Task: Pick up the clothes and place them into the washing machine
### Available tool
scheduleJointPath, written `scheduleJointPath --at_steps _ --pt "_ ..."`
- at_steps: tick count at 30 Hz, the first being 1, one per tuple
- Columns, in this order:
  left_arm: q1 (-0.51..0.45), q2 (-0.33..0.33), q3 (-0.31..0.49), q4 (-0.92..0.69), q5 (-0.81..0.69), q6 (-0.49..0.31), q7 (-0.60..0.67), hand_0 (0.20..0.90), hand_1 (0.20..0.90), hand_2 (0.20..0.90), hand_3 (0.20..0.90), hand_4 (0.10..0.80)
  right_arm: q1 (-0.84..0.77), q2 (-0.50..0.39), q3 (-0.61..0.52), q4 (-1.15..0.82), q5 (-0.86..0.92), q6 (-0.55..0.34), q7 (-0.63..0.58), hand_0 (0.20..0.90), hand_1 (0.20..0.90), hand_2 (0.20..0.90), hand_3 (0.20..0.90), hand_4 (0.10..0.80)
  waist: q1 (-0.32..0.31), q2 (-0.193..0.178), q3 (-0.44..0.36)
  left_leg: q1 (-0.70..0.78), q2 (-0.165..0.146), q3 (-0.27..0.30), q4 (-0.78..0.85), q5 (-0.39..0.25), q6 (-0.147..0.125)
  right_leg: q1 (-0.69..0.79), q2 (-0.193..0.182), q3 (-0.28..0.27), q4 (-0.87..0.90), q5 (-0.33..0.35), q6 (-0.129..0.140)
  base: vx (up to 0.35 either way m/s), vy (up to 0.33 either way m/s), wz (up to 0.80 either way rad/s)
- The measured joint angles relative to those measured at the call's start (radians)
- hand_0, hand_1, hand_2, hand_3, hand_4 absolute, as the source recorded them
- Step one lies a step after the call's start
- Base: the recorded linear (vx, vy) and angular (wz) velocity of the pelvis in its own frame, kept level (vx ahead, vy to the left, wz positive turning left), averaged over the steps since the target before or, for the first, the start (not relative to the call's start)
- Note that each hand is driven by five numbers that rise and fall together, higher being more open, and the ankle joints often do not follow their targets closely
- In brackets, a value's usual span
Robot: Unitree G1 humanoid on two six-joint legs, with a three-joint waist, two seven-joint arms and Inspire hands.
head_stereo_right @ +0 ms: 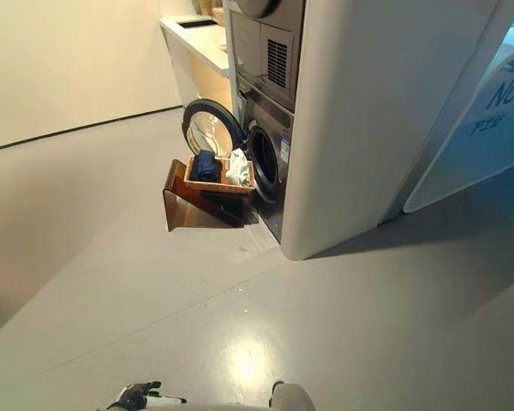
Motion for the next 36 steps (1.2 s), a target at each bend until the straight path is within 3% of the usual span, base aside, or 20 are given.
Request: scheduleJointPath --at_steps 3,6,7,8,9,10,11,13,14,16,17,19,21,23,26,30,31,33,35,36 --pt "-0.029 -0.004 0.034 0.002 -0.001 -0.002 0.016 0.9 0.9 0.9 0.9 0.8 -0.006 -0.001 -0.011 -0.003 0.0 0.009 -0.004 0.9 0.9 0.9 0.9 0.8 -0.042 0.016 0.049 -0.001 0.021 -0.033 0.015 -0.012 -0.016 0.003 -0.048 -0.009 -0.221 0.061 0.091 0.434 -0.182 0.24" --pt "-0.009 -0.014 0.036 0.007 -0.001 -0.004 0.015 0.9 0.9 0.9 0.9 0.8 0.022 0.007 -0.024 0.009 0.0 0.017 -0.003 0.9 0.9 0.9 0.9 0.8 -0.053 0.017 0.046 0.051 0.042 -0.088 -0.013 -0.039 -0.056 0.041 -0.042 0.047 -0.228 0.076 0.107 0.306 -0.266 0.25" --pt "0.012 -0.022 0.036 0.015 -0.004 -0.011 0.023 0.9 0.9 0.9 0.9 0.8 0.046 0.018 -0.04 0.033 0.001 0.02 -0.003 0.9 0.9 0.9 0.9 0.8 -0.056 0.004 0.03 0.086 0.067 -0.111 -0.035 -0.051 -0.07 0.076 -0.022 0.058 -0.157 0.056 0.077 0.412 -0.436 0.79" --pt "0.021 -0.035 0.032 0.024 -0.006 -0.017 0.025 0.9 0.9 0.9 0.9 0.8 0.082 0.019 -0.042 0.035 0.001 0.025 -0.003 0.9 0.9 0.9 0.9 0.8 -0.064 0.026 -0.006 0.094 0.109 -0.138 -0.045 -0.058 -0.099 0.104 0.025 0.068 -0.166 0.09 0.027 0.312 -0.356 0.94" --pt "0.028 -0.043 0.034 0.026 -0.012 -0.025 0.025 0.9 0.9 0.9 0.9 0.8 0.082 0.019 -0.039 0.033 0.002 0.03 -0.009 0.9 0.9 0.9 0.9 0.8 -0.069 0.03 -0.003 0.104 0.137 -0.149 0.021 -0.088 -0.162 0.12 0.039 0.035 -0.158 0.123 -0.026 0.277 -0.341 0.73" --pt "0.027 -0.052 0.033 0.025 -0.018 -0.023 0.026 0.9 0.9 0.9 0.9 0.8 0.075 0.016 -0.04 0.031 0.002 0.034 -0.01 0.9 0.9 0.9 0.9 0.8 -0.065 0.037 -0.002 0.1 0.143 -0.151 0.065 -0.101 -0.172 0.141 0.052 0.029 -0.155 0.105 -0.047 0.328 -0.405 0.48" --pt "0.03 -0.061 0.038 0.026 -0.025 -0.024 0.023 0.9 0.9 0.9 0.9 0.8 0.062 0.02 -0.044 0.018 0.01 0.035 -0.013 0.9 0.9 0.9 0.9 0.8 -0.051 0.009 -0.001 0.033 0.142 -0.153 0.244 -0.118 -0.192 0.169 0.056 0.019 -0.166 0.092 -0.061 0.27 -0.374 0.06" --pt "0.022 -0.062 0.04 0.022 -0.037 -0.023 0.009 0.9 0.9 0.9 0.9 0.8 0.035 0.013 -0.035 -0.024 0.029 0.021 -0.018 0.9 0.9 0.9 0.9 0.8 -0.023 -0.013 -0.006 -0.096 0.129 -0.147 0.545 -0.079 -0.232 0.218 0.077 0.009 -0.203 0.1 -0.108 0.252 -0.327 -0.15" --pt "0.011 -0.055 0.043 0.021 -0.04 -0.024 0.013 0.9 0.9 0.9 0.9 0.8 -0.003 0.001 -0.018 -0.029 0.038 0.005 -0.021 0.9 0.9 0.9 0.9 0.8 0.004 -0.022 -0.004 -0.132 0.129 -0.154 0.634 -0.019 -0.257 0.251 0.091 -0.004 -0.214 0.095 -0.138 0.244 -0.261 -0.32" --pt "0.0 -0.049 0.043 0.013 -0.043 -0.023 0.021 0.9 0.9 0.9 0.9 0.8 -0.045 -0.003 0.005 -0.046 0.042 -0.005 -0.021 0.9 0.9 0.9 0.9 0.8 0.015 -0.032 -0.005 -0.148 0.14 -0.136 0.686 0.066 -0.287 0.275 0.096 -0.001 -0.214 0.086 -0.158 0.279 -0.184 -0.21" --pt "0.0 -0.048 0.044 -0.01 -0.045 -0.027 0.024 0.9 0.9 0.9 0.9 0.8 -0.067 -0.002 0.013 -0.055 0.043 -0.012 -0.022 0.9 0.9 0.9 0.9 0.8 0.019 -0.051 0.007 -0.161 0.147 -0.097 0.707 0.093 -0.287 0.291 0.09 -0.009 -0.216 0.074 -0.173 0.326 -0.099 0.24" --pt "-0.025 -0.064 0.039 -0.049 -0.048 -0.038 0.026 0.9 0.9 0.9 0.9 0.8 -0.091 -0.003 0.012 -0.049 0.043 -0.007 -0.026 0.9 0.9 0.9 0.9 0.8 0.036 -0.065 0.027 -0.197 0.16 0.012 0.659 0.056 -0.25 0.326 0.082 -0.004 -0.236 0.053 -0.201 0.288 -0.052 0.37" --pt "-0.038 -0.078 0.032 -0.068 -0.061 -0.045 0.032 0.9 0.9 0.9 0.9 0.8 -0.1 -0.005 0.013 -0.039 0.044 -0.007 -0.026 0.9 0.9 0.9 0.9 0.8 0.049 -0.051 0.045 -0.225 0.161 0.078 0.571 0.051 -0.246 0.343 0.093 -0.008 -0.238 0.042 -0.205 0.366 0.03 0.3" --pt "-0.035 -0.082 0.022 -0.079 -0.062 -0.045 0.04 0.9 0.9 0.9 0.9 0.8 -0.119 -0.004 0.024 -0.034 0.044 -0.007 -0.024 0.9 0.9 0.9 0.9 0.8 0.077 -0.037 0.065 -0.259 0.134 0.12 0.354 0.064 -0.237 0.364 0.12 0.035 -0.273 0.044 -0.188 0.539 0.098 0.12" --pt "-0.03 -0.084 0.049 -0.073 -0.076 -0.045 0.049 0.9 0.9 0.9 0.9 0.8 -0.127 0.0 0.032 0.015 0.042 -0.006 -0.025 0.9 0.9 0.9 0.9 0.8 0.118 -0.012 0.079 -0.208 0.11 0.103 -0.079 0.136 -0.217 0.404 0.162 0.086 -0.31 0.029 -0.143 0.457 0.084 -0.34" --pt "0.0 -0.059 0.039 -0.044 -0.037 -0.04 0.055 0.9 0.9 0.9 0.9 0.8 -0.122 -0.013 0.035 0.022 0.04 -0.009 -0.025 0.9 0.9 0.9 0.9 0.8 0.141 -0.001 0.087 -0.226 0.097 0.091 -0.072 0.217 -0.183 0.479 0.205 0.156 -0.309 0.007 -0.218 0.463 0.154 -0.67" --pt "0.004 -0.059 0.049 -0.035 -0.038 -0.044 0.052 0.9 0.9 0.9 0.9 0.8 -0.119 -0.015 0.035 0.023 0.038 -0.012 -0.025 0.9 0.9 0.9 0.9 0.8 0.144 -0.005 0.083 -0.229 0.089 0.087 -0.072 0.217 -0.177 0.478 0.205 0.167 -0.309 -0.017 -0.214 0.386 0.202 -0.61" --pt "-0.003 -0.055 0.055 -0.029 -0.035 -0.046 0.053 0.9 0.9 0.9 0.9 0.8 -0.112 -0.016 0.034 0.027 0.038 -0.005 -0.024 0.9 0.9 0.9 0.9 0.8 0.147 -0.021 0.068 -0.251 0.068 0.067 -0.07 0.241 -0.144 0.496 0.199 0.197 -0.308 -0.044 -0.197 0.376 0.209 -0.48" --pt "-0.012 -0.039 0.051 -0.001 -0.022 -0.042 0.05 0.9 0.9 0.9 0.9 0.8 -0.093 -0.008 0.04 0.039 0.038 -0.006 -0.02 0.9 0.9 0.9 0.9 0.8 0.142 -0.057 0.029 -0.243 0.014 0.077 -0.039 0.246 -0.089 0.516 0.156 0.215 -0.301 -0.086 -0.13 0.394 0.235 -0.38" --pt "0.003 -0.045 0.043 -0.001 -0.019 -0.042 0.052 0.9 0.9 0.9 0.9 0.8 -0.081 -0.018 0.043 0.035 0.038 -0.007 -0.02 0.9 0.9 0.9 0.9 0.8 0.14 -0.039 0.017 -0.211 0.022 0.075 -0.054 0.317 0.0 0.52 0.177 0.211 -0.255 -0.106 -0.098 0.355 0.227 -0.21"
